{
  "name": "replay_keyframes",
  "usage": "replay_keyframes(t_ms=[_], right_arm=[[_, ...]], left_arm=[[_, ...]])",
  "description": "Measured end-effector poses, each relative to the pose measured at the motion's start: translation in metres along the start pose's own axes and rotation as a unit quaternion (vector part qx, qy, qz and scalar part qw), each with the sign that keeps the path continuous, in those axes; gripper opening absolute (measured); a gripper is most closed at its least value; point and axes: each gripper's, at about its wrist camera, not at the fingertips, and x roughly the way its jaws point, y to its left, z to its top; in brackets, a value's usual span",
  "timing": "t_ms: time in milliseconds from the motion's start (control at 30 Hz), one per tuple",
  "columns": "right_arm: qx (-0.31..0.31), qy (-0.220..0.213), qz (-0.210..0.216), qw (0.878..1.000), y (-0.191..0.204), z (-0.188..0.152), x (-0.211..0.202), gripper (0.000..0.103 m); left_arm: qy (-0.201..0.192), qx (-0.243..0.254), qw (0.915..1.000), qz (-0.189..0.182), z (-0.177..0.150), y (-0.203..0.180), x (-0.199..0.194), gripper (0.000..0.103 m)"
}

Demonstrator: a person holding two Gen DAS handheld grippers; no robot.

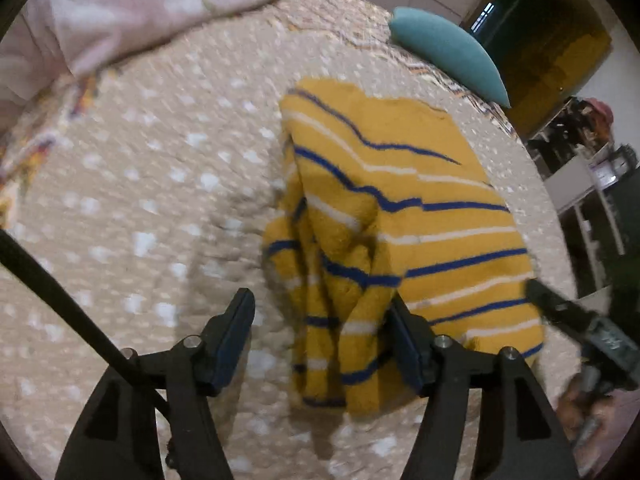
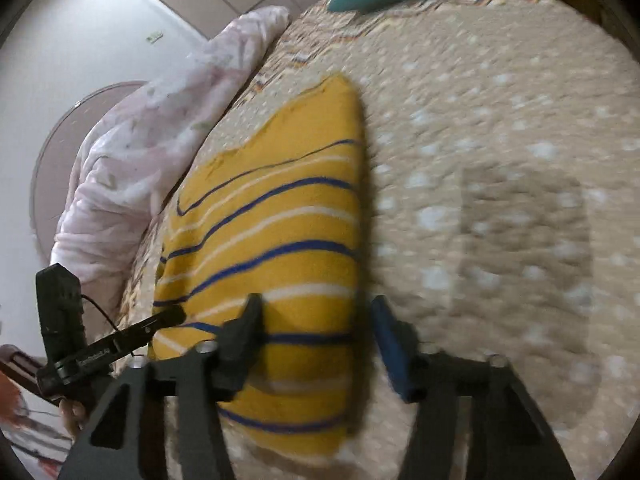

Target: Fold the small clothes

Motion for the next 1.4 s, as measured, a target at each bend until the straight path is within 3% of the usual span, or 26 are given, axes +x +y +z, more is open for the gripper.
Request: replay_keyframes(t_ms=[100,167,267,433,500,567,633,667,700,733,767,933,1033,1100,1133,1233,1333,1400], right_arm=[[-0.045,-0.043,-0.023,0.998,0.021,-0.003,-0.035,0.055],[-0.072,-0.056,0.004,0.996,0.043,-0.006,-0.052,0.037],[-0.123,-0.057,0.028,0.990,0.080,-0.014,-0.057,0.025],[-0.211,-0.014,0.045,0.976,0.141,-0.045,-0.027,0.025],[-0.270,-0.013,0.031,0.962,0.169,-0.067,-0.018,0.027],[-0.338,-0.018,-0.019,0.941,0.191,-0.083,-0.001,0.048],[-0.417,-0.026,-0.085,0.905,0.210,-0.101,0.020,0.049],[-0.444,-0.020,-0.116,0.888,0.214,-0.107,0.033,0.046],[-0.457,-0.006,-0.141,0.878,0.215,-0.110,0.045,0.035],[-0.457,0.019,-0.151,0.877,0.215,-0.108,0.057,0.002],[-0.442,0.032,-0.147,0.884,0.214,-0.103,0.064,0.001],[-0.328,0.075,-0.059,0.940,0.213,-0.068,0.093,0.001],[-0.293,0.079,-0.030,0.952,0.218,-0.063,0.101,0.001],[-0.287,0.058,-0.002,0.956,0.219,-0.062,0.080,0.002],[-0.306,0.046,-0.009,0.951,0.220,-0.063,0.065,0.009],[-0.365,0.025,-0.048,0.930,0.225,-0.076,0.040,0.047],[-0.424,0.040,-0.078,0.902,0.225,-0.094,0.034,0.050],[-0.467,0.043,-0.111,0.876,0.224,-0.107,0.042,0.050]], left_arm=[[-0.028,0.023,0.9987,0.035,-0.012,-0.001,-0.026,0.065],[-0.042,0.022,0.9976,0.049,-0.021,0.004,-0.043,0.065],[-0.075,0.013,0.9953,0.060,-0.037,0.012,-0.073,0.066],[-0.114,-0.029,0.9915,0.055,-0.063,0.042,-0.112,0.070],[-0.124,-0.039,0.9898,0.058,-0.075,0.054,-0.124,0.071],[-0.132,-0.044,0.9878,0.069,-0.085,0.065,-0.133,0.071],[-0.136,-0.048,0.9866,0.076,-0.092,0.073,-0.137,0.071],[-0.139,-0.053,0.9859,0.077,-0.096,0.078,-0.139,0.071],[-0.142,-0.058,0.9852,0.077,-0.100,0.082,-0.141,0.071],[-0.144,-0.063,0.9846,0.076,-0.102,0.086,-0.143,0.071],[-0.146,-0.068,0.9842,0.074,-0.104,0.090,-0.144,0.071],[-0.147,-0.079,0.9837,0.068,-0.111,0.099,-0.145,0.071],[-0.150,-0.072,0.9833,0.074,-0.116,0.101,-0.151,0.071],[-0.157,-0.066,0.9820,0.083,-0.119,0.105,-0.155,0.072],[-0.158,-0.066,0.9814,0.087,-0.120,0.107,-0.156,0.073],[-0.156,-0.083,0.9813,0.076,-0.121,0.115,-0.152,0.074],[-0.145,-0.095,0.9834,0.053,-0.121,0.117,-0.144,0.074],[-0.138,-0.088,0.9851,0.053,-0.123,0.114,-0.139,0.074]])
